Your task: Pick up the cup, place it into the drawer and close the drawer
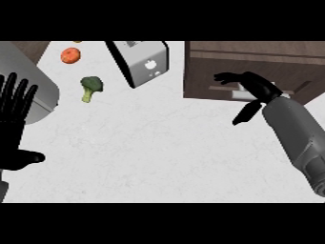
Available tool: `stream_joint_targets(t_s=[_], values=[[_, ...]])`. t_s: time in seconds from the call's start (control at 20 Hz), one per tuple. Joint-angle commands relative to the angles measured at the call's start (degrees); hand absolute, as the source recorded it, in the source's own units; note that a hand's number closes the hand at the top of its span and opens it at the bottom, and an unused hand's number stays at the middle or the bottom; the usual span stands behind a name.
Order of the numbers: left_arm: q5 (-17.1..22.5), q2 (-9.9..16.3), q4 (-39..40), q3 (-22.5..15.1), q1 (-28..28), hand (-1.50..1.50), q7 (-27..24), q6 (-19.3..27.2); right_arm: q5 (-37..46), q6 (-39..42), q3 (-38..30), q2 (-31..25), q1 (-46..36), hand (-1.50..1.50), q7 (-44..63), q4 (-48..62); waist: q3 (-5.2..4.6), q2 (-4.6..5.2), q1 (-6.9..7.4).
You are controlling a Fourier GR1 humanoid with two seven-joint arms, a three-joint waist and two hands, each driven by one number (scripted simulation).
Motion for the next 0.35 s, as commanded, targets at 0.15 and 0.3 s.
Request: stream_joint_targets(t_s=[0.15,0.3], values=[[-0.3,0.3,0.4,0.6,-0.6,-1.50,0.5,-0.7,-0.5,-2.0,-2.9,-3.9,-5.7,-1.50,5.0,5.3,0.47,1.82,1.27],[-2.0,-0.7,2.9,0.3,-1.0,-1.50,-1.4,-0.8,0.2,-0.7,-2.2,-4.4,-6.0,-1.50,4.3,6.6,0.42,2.03,1.11]])
